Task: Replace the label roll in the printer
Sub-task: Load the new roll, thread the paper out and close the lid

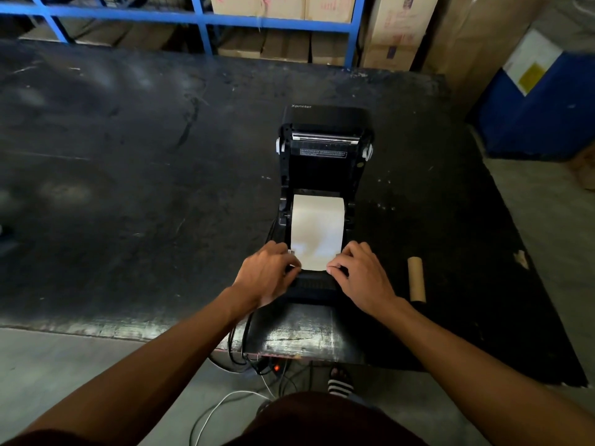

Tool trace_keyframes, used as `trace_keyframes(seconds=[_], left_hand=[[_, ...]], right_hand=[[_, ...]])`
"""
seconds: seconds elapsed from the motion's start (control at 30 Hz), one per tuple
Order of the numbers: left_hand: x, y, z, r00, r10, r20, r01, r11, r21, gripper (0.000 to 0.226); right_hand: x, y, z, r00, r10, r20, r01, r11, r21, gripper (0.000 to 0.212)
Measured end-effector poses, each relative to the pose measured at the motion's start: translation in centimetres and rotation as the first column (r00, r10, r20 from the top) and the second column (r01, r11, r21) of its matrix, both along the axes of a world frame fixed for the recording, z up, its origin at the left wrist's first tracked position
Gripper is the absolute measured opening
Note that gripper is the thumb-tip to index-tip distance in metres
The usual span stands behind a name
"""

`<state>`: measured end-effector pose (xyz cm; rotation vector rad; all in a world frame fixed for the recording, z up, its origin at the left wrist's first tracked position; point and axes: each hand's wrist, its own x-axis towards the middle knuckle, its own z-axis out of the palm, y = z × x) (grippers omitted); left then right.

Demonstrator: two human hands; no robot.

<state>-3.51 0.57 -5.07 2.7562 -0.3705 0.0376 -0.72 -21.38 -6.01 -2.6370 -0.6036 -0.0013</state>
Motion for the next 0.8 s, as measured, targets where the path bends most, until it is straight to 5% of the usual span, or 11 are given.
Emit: trace_keyframes(seconds=[0.23, 0.4, 0.8], left_hand=[[0.9, 0.0, 0.4, 0.997, 0.014, -0.079, -0.018, 0.999, -0.044, 0.017], [0.3, 0.6, 0.6, 0.989, -0.123, -0.082, 0.12, 0.992, -0.038, 0.033], [-2.3, 1.1, 1.4, 0.947, -0.296, -0.125, 0.279, 0.951, -0.133, 0.016]], right_hand=[[0.4, 0.0, 0.5, 0.989, 0.141, 0.052, -0.132, 0.981, -0.144, 0.021], [-1.0, -0.1, 0.1, 0.991, 0.127, 0.046, -0.125, 0.991, -0.041, 0.016], [-3.2, -1.7, 0.3, 0.943, 0.32, 0.096, -0.321, 0.947, -0.002, 0.011]])
